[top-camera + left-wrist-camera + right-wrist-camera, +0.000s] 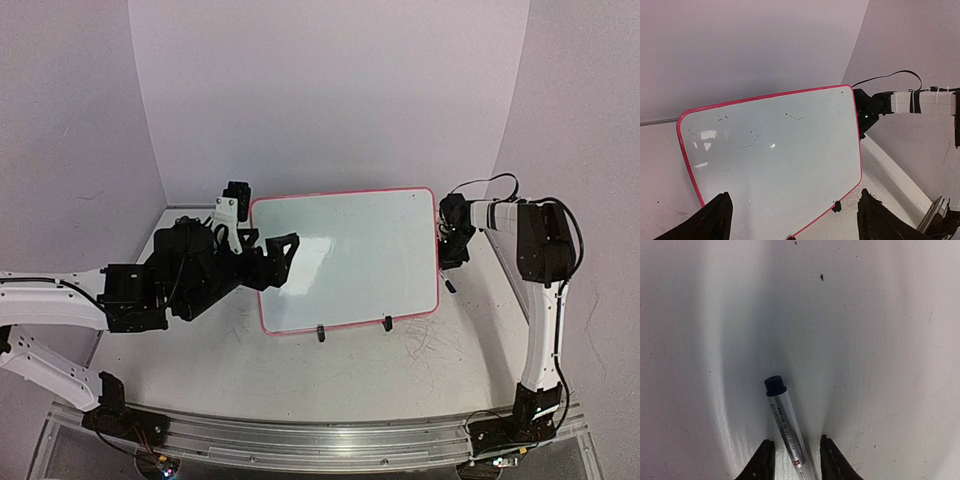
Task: Write a sentence on the whiteboard
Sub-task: Pick up the whiteboard marker from the center of the board, then pass from the right arm to the left, then open the pen cap from the whiteboard marker, then place the pen cap at the center of the board.
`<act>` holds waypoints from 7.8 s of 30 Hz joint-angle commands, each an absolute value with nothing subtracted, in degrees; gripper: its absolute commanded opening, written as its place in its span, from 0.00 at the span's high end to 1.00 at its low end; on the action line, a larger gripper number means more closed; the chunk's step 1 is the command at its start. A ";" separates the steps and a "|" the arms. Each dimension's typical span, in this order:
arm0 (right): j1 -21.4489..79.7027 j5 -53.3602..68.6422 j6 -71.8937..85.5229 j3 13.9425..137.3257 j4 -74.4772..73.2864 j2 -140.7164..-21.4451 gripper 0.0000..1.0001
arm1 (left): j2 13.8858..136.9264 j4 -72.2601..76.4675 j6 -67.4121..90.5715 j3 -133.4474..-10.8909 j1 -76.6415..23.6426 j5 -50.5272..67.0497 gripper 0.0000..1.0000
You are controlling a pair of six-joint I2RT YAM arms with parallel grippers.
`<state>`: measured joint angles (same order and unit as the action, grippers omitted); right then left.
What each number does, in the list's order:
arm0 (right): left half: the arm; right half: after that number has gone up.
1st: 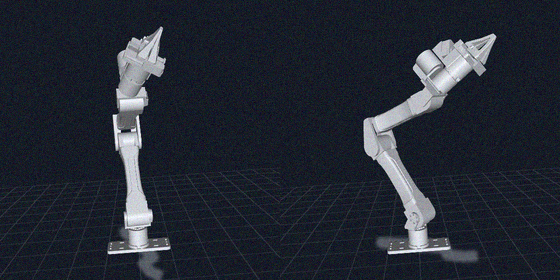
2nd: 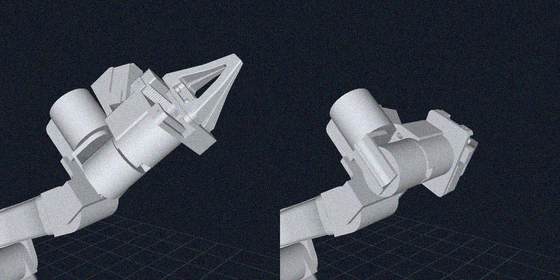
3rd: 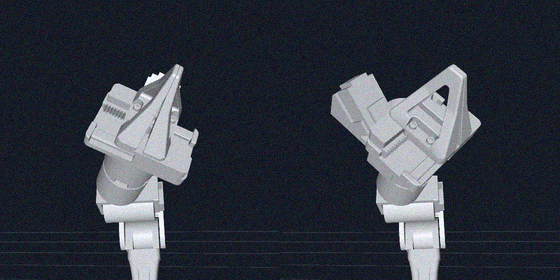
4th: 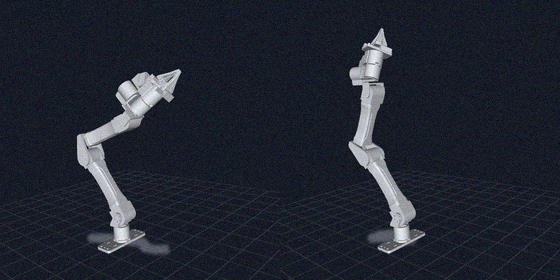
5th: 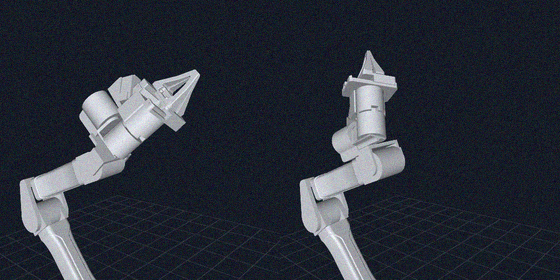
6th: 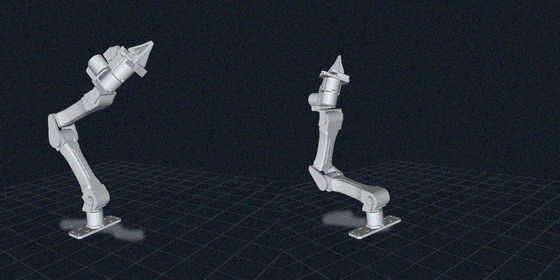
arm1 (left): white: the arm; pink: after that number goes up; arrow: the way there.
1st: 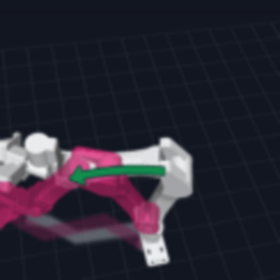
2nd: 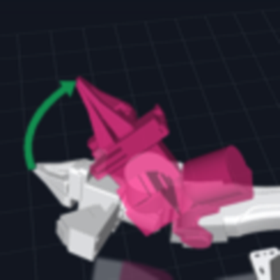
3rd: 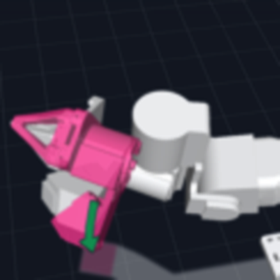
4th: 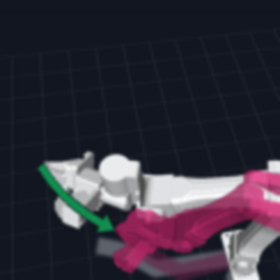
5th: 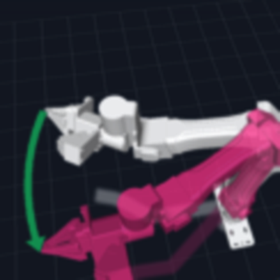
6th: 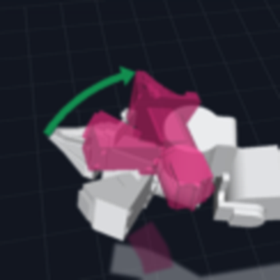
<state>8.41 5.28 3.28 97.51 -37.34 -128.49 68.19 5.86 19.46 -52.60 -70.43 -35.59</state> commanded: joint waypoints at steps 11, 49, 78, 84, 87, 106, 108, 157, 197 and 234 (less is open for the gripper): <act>8.06 -1.98 5.92 88.19 -26.33 -119.41 1.00 | 69.37 4.22 19.15 -56.29 -70.21 -33.26 0.10; 41.81 30.10 43.27 42.89 47.81 -64.06 1.00 | 92.36 35.43 35.77 -66.00 -64.08 23.05 0.33; 42.69 21.30 24.63 54.40 9.05 -59.23 0.38 | 84.19 22.74 17.38 -61.00 -63.74 15.24 1.00; 42.67 19.30 10.83 56.70 -1.38 -57.46 0.02 | 82.13 7.02 6.45 -63.99 -63.86 12.82 1.00; 42.63 18.81 10.87 56.55 -3.32 -56.38 0.02 | 83.06 1.23 3.85 -66.46 -63.88 11.52 1.00; 42.73 41.95 18.27 65.83 -11.21 -75.69 0.44 | 86.20 -5.71 2.19 -69.54 -65.56 10.91 1.00; 42.73 43.59 19.73 65.51 -10.40 -76.48 0.50 | 86.35 -5.61 2.52 -69.52 -65.64 10.99 1.00; 43.18 46.60 19.08 59.40 -0.44 -77.88 0.71 | 84.84 -4.83 4.13 -68.42 -66.08 8.97 1.00; 28.93 13.97 10.82 46.21 4.92 -43.66 1.00 | 61.76 -16.29 34.92 -47.46 -50.25 -32.75 1.00; 28.92 15.09 11.06 42.65 7.65 -42.62 1.00 | 93.22 -15.64 41.62 -43.49 -35.77 -24.45 0.69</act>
<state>29.10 15.22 10.98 42.30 4.93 -42.68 94.19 -16.04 41.86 -43.16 -35.90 -23.21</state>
